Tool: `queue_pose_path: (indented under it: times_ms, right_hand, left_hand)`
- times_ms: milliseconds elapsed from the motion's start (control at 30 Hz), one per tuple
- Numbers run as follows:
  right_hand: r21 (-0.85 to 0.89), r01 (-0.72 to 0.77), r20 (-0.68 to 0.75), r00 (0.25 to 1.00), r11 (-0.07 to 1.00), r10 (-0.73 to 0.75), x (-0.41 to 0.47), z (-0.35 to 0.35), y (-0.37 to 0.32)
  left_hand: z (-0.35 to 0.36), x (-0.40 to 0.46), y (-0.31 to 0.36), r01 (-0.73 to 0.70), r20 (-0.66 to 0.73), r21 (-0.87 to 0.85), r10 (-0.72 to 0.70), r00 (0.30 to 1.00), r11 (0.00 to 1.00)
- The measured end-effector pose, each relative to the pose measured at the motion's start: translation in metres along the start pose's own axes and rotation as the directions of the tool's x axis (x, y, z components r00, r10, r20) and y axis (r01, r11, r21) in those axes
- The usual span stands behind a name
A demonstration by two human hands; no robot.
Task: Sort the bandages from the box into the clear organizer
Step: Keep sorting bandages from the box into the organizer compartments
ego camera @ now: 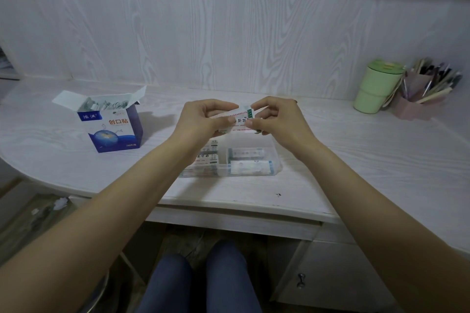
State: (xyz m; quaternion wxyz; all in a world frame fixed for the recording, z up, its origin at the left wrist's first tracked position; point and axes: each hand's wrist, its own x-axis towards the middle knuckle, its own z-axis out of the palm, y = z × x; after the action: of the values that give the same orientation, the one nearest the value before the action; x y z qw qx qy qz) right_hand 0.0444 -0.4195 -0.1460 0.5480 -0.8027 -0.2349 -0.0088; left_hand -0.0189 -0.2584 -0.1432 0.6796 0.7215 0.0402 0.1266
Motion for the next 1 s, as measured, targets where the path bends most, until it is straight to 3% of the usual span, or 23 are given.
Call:
queue_pose_path:
  times_ms: [433,667,800,900,1000]
  right_hand:
    - [-0.008,0.0,0.001,1.0,1.0,0.0,-0.001,0.002,0.007]
    - [-0.066,-0.065,-0.022,0.998,0.996,0.063,0.006,-0.008,0.014]
    - [-0.223,-0.148,0.007,0.988,0.963,0.154,0.01,-0.011,0.023]
    - [-0.379,-0.144,0.042,0.984,0.914,0.172,0.015,-0.003,0.026]
    - [-0.529,-0.107,0.087,0.98,0.842,0.179,0.021,0.009,0.027]
  left_hand:
    - [0.0,0.005,-0.004,0.02,-0.049,-0.043,-0.022,0.999,0.999]
    - [-0.008,0.012,-0.004,-0.024,-0.217,-0.153,-0.01,0.976,0.988]
    - [-0.014,0.018,-0.009,0.044,-0.282,-0.068,-0.062,0.957,0.997]
    - [-0.012,0.019,-0.011,0.07,-0.236,-0.01,-0.07,0.969,0.998]
    - [-0.01,0.021,-0.014,0.078,-0.161,0.163,-0.052,0.986,0.984]
